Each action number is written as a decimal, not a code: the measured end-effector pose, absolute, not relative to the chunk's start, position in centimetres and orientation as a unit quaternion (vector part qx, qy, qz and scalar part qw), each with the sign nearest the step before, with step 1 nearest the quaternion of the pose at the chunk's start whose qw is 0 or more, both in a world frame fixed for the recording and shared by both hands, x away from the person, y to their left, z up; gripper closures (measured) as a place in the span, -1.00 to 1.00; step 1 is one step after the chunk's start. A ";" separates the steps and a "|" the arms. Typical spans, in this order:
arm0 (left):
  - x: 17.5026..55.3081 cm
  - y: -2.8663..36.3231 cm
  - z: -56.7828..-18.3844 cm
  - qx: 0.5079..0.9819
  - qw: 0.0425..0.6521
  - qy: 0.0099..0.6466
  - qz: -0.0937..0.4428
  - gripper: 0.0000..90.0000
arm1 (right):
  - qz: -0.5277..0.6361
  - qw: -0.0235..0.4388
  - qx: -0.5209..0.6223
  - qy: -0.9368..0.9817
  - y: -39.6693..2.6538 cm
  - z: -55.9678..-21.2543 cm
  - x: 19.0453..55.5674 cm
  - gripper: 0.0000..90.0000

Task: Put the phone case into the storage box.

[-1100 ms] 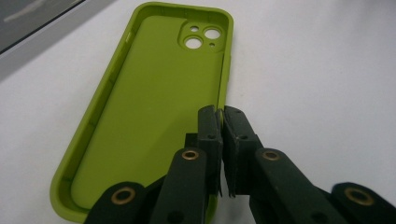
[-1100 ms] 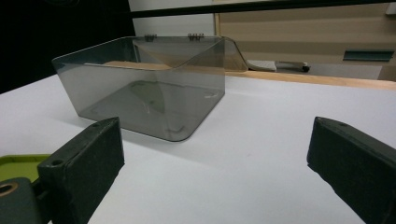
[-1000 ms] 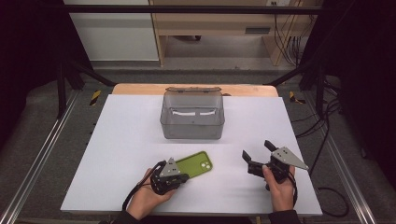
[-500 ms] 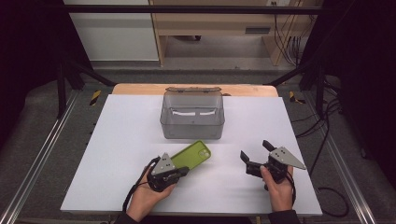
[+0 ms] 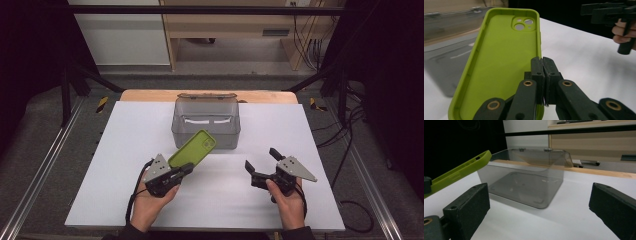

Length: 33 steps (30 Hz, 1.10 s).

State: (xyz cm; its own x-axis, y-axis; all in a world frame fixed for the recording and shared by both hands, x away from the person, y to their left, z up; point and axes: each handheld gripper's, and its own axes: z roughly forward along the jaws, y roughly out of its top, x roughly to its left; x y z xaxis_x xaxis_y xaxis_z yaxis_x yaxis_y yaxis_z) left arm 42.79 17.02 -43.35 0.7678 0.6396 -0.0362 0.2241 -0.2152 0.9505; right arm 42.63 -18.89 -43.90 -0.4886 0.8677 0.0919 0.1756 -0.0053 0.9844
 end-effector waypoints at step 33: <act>42.0 18.9 -42.2 0.690 0.624 0.294 0.220 0.96 | 0.643 0.204 0.414 0.611 -8.0 -40.7 43.6 -0.87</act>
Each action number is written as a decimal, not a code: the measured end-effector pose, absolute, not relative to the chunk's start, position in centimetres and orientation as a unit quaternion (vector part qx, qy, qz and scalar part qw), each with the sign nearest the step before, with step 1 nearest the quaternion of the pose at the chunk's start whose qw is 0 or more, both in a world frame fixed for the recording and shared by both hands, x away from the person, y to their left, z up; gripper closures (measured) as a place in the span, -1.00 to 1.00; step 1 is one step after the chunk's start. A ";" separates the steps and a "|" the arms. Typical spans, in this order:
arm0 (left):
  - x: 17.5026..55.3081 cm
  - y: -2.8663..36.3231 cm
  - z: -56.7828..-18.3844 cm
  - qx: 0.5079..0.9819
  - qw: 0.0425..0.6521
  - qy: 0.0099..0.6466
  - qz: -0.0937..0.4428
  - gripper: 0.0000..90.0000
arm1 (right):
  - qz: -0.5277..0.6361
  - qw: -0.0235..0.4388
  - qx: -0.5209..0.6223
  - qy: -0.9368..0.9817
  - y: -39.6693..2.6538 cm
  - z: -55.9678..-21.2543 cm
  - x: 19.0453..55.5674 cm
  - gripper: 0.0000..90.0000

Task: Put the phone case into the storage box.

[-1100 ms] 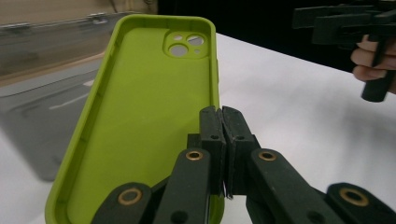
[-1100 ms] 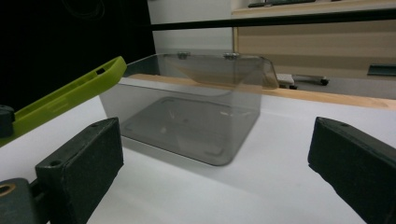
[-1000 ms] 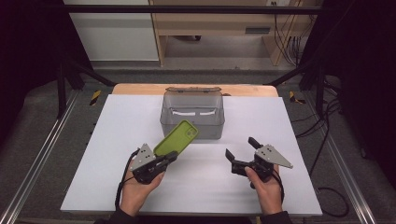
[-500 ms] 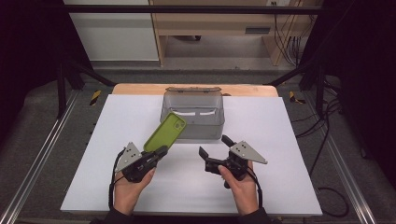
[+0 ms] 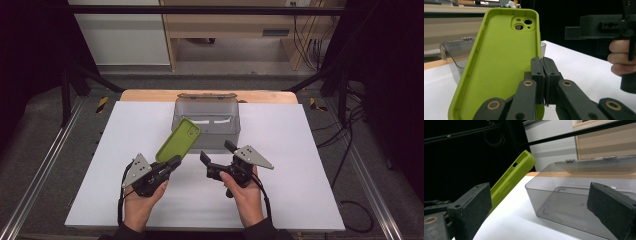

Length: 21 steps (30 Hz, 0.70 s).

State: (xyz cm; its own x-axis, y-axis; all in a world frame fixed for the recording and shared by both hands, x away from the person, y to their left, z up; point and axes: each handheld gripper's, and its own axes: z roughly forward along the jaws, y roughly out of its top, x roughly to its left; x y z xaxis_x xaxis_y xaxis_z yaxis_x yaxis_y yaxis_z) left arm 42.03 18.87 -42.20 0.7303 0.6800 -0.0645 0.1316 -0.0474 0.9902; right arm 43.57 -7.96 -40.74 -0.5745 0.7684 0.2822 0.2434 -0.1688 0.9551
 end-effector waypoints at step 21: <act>41.6 17.0 -40.8 0.671 0.652 0.274 0.223 0.96 | 0.656 0.189 0.381 0.623 -6.5 -38.8 43.1 -0.84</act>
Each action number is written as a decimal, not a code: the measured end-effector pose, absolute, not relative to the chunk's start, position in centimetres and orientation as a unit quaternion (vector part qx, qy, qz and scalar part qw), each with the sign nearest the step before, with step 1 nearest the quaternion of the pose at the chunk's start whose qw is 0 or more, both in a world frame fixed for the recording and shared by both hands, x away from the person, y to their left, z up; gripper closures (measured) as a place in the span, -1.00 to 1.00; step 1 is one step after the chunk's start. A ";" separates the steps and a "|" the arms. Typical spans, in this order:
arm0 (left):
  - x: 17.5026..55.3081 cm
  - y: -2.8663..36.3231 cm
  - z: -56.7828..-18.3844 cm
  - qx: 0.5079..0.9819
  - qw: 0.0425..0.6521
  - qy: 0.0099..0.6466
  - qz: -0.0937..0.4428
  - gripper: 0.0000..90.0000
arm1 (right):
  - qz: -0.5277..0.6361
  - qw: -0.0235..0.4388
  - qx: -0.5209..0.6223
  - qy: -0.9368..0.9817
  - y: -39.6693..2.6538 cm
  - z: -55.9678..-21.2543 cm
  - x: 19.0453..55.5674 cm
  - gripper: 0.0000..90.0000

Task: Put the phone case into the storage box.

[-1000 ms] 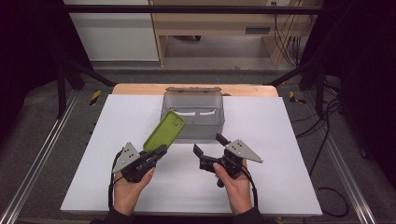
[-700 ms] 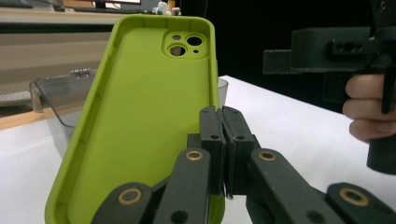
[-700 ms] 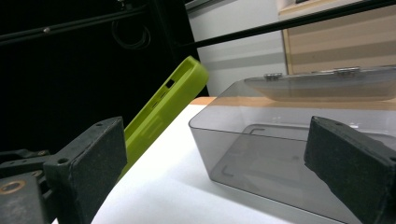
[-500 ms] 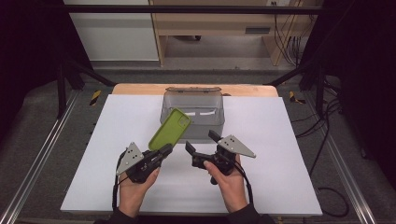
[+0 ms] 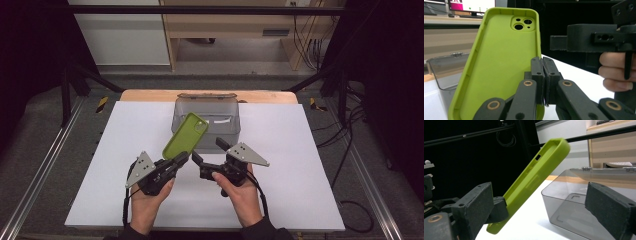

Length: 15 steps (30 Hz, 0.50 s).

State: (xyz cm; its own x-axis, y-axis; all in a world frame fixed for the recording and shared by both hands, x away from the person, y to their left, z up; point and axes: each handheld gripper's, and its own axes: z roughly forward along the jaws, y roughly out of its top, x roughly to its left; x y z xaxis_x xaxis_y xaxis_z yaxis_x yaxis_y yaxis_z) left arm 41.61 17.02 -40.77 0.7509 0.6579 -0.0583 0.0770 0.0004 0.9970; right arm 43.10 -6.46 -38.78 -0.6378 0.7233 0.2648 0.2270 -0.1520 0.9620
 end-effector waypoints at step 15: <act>41.5 16.8 -41.0 0.672 0.652 0.269 0.223 0.96 | 0.675 0.144 0.394 0.607 -5.9 -38.8 44.3 -0.37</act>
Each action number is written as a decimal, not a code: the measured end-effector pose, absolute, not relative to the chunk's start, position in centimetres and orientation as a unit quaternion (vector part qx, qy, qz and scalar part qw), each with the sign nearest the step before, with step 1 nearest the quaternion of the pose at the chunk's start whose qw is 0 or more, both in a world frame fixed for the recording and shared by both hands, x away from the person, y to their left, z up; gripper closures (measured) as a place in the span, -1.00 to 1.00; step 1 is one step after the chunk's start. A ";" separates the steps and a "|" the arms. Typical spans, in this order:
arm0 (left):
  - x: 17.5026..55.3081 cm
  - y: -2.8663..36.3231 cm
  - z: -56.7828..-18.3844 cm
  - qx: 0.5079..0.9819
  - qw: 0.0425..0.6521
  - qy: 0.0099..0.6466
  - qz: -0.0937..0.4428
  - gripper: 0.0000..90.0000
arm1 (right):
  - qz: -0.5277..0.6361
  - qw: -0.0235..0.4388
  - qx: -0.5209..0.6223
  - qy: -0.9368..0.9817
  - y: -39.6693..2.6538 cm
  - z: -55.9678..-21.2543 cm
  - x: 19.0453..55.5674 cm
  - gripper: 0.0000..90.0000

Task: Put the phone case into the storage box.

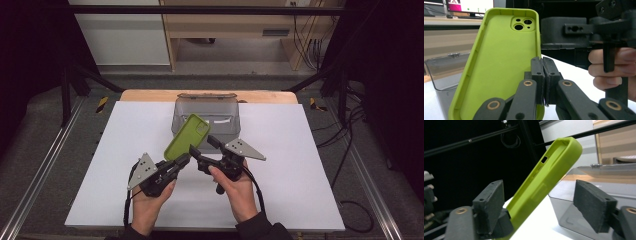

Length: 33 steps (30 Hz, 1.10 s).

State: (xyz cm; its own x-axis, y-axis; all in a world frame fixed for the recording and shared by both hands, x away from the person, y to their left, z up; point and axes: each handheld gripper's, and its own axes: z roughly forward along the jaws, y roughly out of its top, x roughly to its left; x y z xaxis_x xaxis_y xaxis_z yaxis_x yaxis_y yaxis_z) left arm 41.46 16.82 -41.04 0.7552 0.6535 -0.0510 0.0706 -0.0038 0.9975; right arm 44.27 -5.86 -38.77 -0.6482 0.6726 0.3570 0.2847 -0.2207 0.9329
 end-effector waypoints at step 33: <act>41.3 17.2 -41.1 0.658 0.663 0.273 0.231 0.96 | 0.693 0.080 0.395 0.598 -4.9 -39.1 45.2 0.34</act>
